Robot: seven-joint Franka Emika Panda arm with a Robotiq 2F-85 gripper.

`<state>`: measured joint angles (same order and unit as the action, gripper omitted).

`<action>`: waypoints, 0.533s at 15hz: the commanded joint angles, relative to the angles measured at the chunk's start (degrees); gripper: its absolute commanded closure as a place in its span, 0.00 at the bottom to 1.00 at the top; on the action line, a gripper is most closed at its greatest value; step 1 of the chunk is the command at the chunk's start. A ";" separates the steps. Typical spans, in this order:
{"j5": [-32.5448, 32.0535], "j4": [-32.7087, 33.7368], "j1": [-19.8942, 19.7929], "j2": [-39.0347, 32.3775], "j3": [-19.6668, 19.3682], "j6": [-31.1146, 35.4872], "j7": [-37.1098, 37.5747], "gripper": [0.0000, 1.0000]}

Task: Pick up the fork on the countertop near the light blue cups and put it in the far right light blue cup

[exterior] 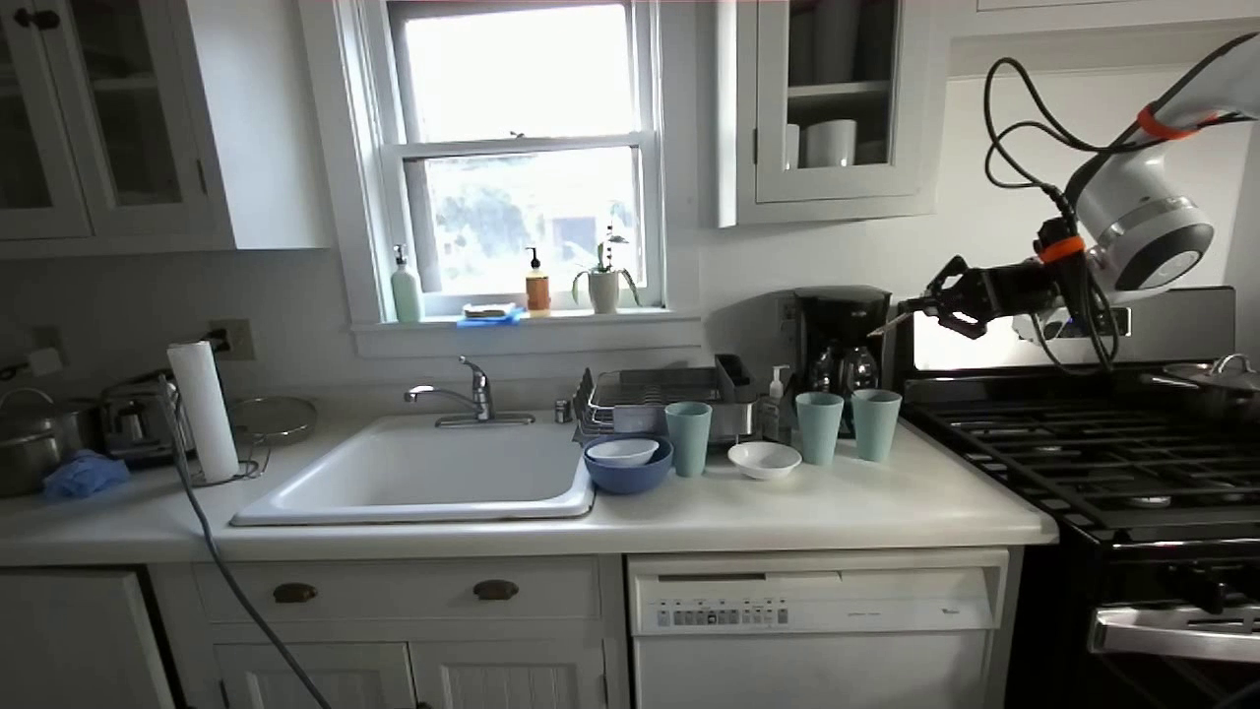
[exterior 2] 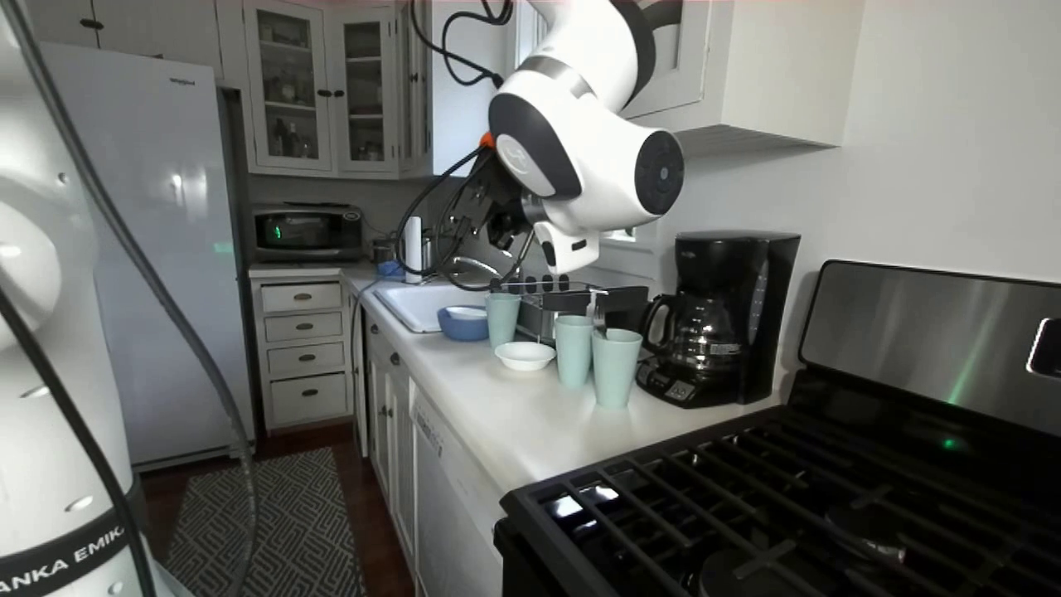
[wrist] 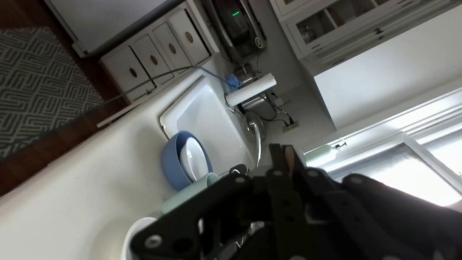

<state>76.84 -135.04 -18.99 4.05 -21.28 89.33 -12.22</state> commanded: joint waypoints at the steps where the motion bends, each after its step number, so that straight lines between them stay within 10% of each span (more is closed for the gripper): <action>1: 3.57 7.63 0.15 -9.11 1.00 -2.74 6.11 0.99; 8: 6.72 14.20 -1.99 -18.68 0.32 -1.42 11.59 0.99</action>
<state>81.97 -124.52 -19.75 -11.22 -20.73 88.42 -3.74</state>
